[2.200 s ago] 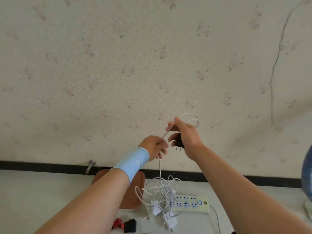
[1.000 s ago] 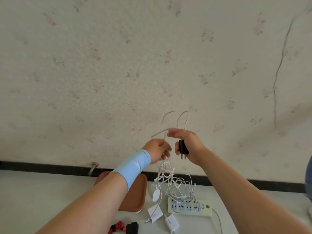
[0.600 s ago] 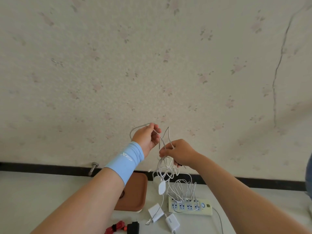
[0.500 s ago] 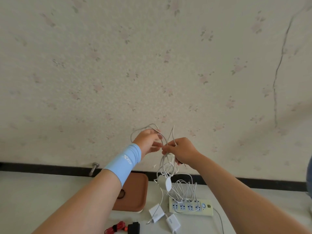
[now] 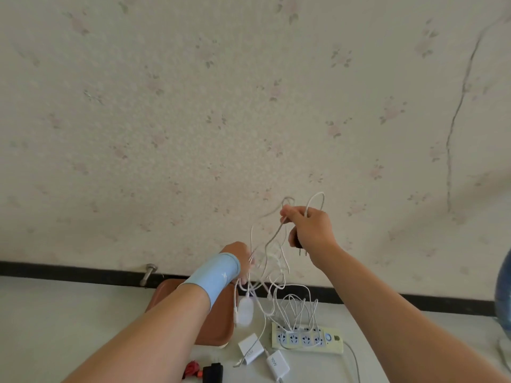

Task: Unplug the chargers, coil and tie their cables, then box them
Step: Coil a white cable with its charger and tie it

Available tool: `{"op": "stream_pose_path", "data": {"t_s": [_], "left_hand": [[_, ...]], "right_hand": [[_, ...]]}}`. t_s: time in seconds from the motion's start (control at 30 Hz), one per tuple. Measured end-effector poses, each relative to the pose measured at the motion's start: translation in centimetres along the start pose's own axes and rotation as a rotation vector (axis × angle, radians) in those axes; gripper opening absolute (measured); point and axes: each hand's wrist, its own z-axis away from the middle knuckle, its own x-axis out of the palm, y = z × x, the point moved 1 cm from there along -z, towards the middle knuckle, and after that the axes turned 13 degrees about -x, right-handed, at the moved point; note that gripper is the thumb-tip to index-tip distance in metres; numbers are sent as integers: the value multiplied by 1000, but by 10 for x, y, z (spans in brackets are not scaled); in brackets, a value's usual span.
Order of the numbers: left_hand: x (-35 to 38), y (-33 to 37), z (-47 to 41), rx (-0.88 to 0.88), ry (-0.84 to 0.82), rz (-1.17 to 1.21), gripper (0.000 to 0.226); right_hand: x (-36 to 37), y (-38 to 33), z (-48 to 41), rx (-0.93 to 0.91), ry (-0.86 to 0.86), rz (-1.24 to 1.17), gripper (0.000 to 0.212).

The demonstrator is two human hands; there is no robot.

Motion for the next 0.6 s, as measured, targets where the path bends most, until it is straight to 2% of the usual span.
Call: {"op": "stream_pose_path", "data": {"t_s": [0.1, 0.27, 0.37, 0.43, 0.53, 0.6], "left_hand": [[6, -9, -4, -5, -43, -65, 25], [11, 3, 1, 81, -73, 101, 26], [15, 9, 4, 176, -39, 5, 29], [15, 12, 6, 185, -20, -1, 38], [14, 13, 8, 163, -117, 8, 58], [14, 14, 9, 163, -123, -30, 61]], "right_hand": [[-2, -5, -1, 21, 9, -160, 31], [5, -4, 4, 64, -95, -200, 27], [8, -6, 4, 77, -111, -246, 26], [9, -8, 4, 74, -113, -274, 26], [8, -9, 6, 70, -117, -305, 26], [8, -8, 7, 70, -121, -320, 26]]}}
